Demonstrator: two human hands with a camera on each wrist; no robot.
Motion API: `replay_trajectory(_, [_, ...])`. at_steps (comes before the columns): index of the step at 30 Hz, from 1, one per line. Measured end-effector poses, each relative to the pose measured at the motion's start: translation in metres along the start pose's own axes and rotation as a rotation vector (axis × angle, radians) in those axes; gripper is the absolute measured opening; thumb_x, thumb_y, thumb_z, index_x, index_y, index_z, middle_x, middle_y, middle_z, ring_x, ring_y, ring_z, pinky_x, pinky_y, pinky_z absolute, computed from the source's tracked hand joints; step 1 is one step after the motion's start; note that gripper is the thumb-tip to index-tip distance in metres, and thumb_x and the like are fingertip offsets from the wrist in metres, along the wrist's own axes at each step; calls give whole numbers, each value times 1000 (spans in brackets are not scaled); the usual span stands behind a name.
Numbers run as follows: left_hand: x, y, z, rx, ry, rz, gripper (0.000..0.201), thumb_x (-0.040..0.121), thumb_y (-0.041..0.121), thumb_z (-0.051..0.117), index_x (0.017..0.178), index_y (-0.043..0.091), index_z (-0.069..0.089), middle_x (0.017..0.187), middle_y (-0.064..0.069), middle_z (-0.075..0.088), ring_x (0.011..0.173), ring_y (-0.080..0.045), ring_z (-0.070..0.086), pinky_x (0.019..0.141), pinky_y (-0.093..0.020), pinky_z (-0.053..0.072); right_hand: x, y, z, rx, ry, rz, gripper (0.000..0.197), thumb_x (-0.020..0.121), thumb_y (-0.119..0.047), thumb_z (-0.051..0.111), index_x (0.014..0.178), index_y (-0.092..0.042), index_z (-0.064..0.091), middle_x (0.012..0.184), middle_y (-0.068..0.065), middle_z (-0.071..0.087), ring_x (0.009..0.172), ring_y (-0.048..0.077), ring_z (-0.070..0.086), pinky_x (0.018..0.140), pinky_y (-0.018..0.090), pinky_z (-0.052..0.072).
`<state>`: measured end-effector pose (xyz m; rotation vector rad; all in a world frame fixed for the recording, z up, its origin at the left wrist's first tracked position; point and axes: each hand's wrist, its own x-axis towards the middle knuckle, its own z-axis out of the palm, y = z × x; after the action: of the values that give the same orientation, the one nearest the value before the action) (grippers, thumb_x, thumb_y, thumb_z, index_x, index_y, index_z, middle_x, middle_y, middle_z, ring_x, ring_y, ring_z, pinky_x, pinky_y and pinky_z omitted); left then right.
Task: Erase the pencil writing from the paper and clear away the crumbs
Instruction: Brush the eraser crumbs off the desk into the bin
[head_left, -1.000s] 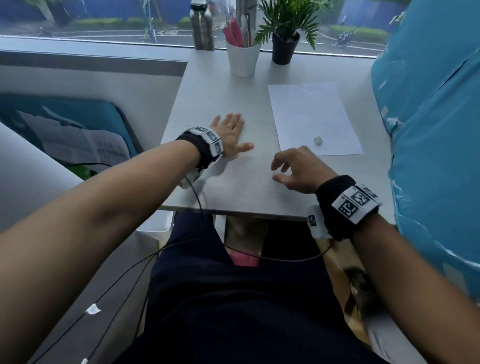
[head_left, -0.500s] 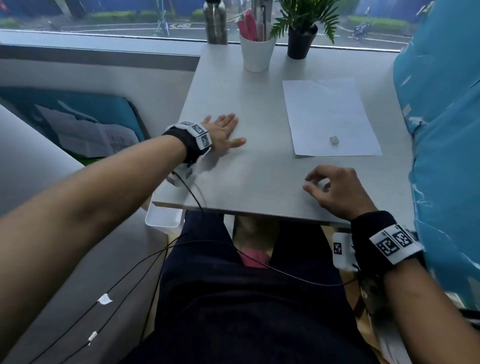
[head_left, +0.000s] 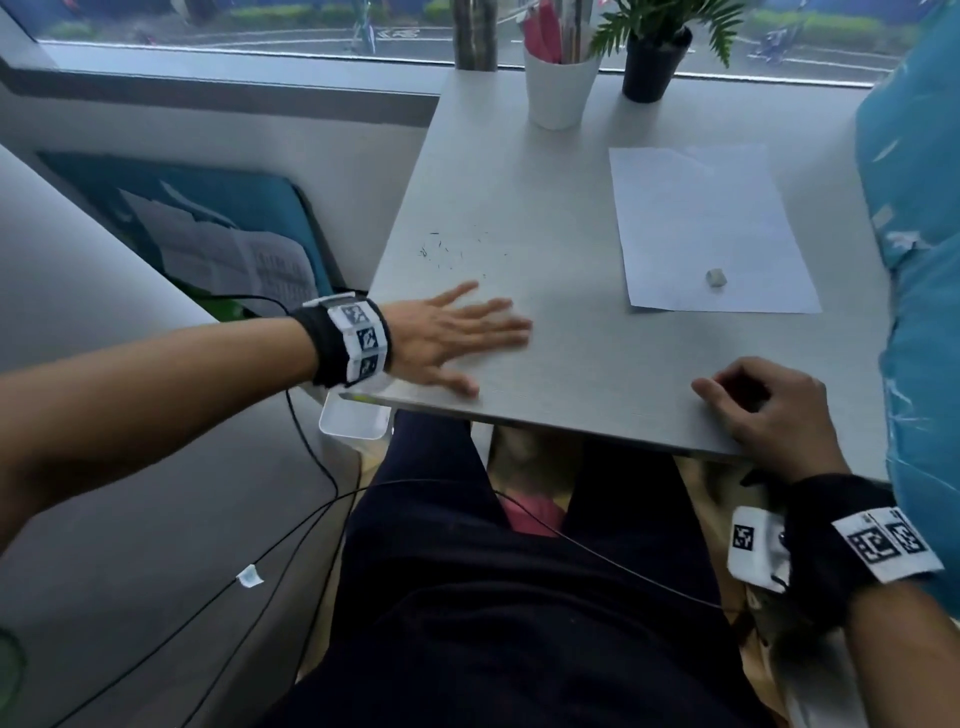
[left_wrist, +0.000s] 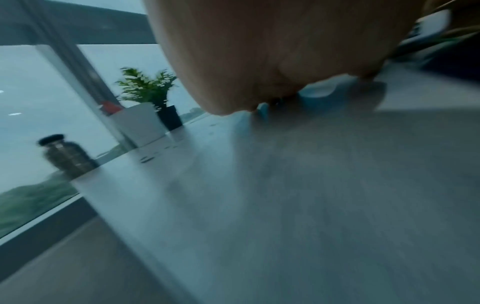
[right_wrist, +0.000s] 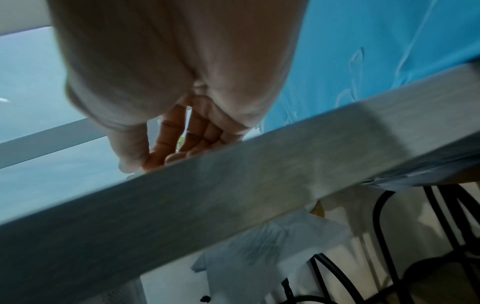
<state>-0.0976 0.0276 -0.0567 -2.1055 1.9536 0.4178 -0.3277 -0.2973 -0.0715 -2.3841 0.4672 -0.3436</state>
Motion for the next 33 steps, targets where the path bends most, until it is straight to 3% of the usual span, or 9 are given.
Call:
replay_trajectory(3, [13, -37, -15, 49, -21, -278, 81, 88, 74, -4, 155, 28, -14, 163, 5, -13, 147, -20, -23, 118, -55, -11, 1, 0, 4, 40, 9, 30, 22, 82, -28, 76, 70, -15, 64, 62, 3, 62, 62, 16, 55, 57, 9, 39])
replay_trajectory(5, [16, -53, -27, 29, -21, -396, 86, 87, 75, -6, 155, 23, -12, 164, 2, -12, 147, -20, -22, 118, -54, -11, 2, 1, 4, 58, 14, 45, 22, 82, -28, 76, 69, -15, 64, 61, 4, 60, 64, 17, 54, 55, 8, 38])
replay_trajectory(7, [15, -54, -34, 37, 13, -355, 85, 89, 74, -1, 155, 22, -13, 163, 2, -14, 148, -20, -22, 117, -54, -13, 2, 4, 3, 82, 19, 62, 22, 83, -29, 76, 70, -15, 64, 62, 6, 61, 63, 17, 53, 54, 8, 38])
replay_trajectory(13, [16, 8, -21, 51, 0, -1, 82, 91, 72, 3, 156, 25, -8, 163, 4, -12, 149, -22, -19, 116, -53, -18, 1, 7, 9, 129, 67, 58, 23, 83, -29, 75, 71, -13, 64, 61, 8, 59, 61, 18, 51, 53, 10, 37])
replay_trajectory(15, [27, 17, -14, 63, -2, 13, 82, 91, 72, 4, 156, 25, -8, 164, 4, -10, 149, -22, -17, 116, -54, -17, 2, 7, 10, 136, 75, 65, 23, 84, -28, 75, 72, -12, 64, 61, 9, 59, 62, 19, 51, 53, 10, 37])
replay_trajectory(20, [46, -21, -19, 89, -25, -204, 81, 89, 74, -3, 154, 29, -15, 162, 7, -15, 149, -22, -18, 116, -56, -16, 1, 6, 10, 142, 87, 77, 22, 84, -27, 75, 72, -11, 64, 61, 10, 57, 59, 16, 48, 53, 9, 36])
replay_trajectory(25, [22, -67, -36, -9, -60, -489, 90, 84, 79, -1, 156, 25, -10, 164, 5, -11, 149, -19, -19, 117, -57, -11, 0, 7, 11, 162, 101, 80, 23, 83, -26, 75, 72, -11, 63, 60, 8, 55, 56, 14, 46, 53, 9, 35])
replay_trajectory(28, [0, -56, -44, -33, 15, -360, 86, 89, 77, 6, 156, 26, -12, 163, 6, -14, 148, -19, -21, 117, -57, -11, 0, 9, 10, 154, 102, 72, 23, 83, -27, 75, 71, -11, 63, 60, 9, 56, 57, 16, 47, 53, 11, 36])
replay_trajectory(33, [-60, 7, -17, -81, -45, 97, 89, 89, 67, 29, 157, 22, -5, 165, 3, -9, 150, -20, -15, 118, -57, -11, 1, 9, 12, 150, 103, 61, 24, 84, -28, 74, 73, -10, 64, 63, 11, 58, 61, 23, 51, 55, 18, 39])
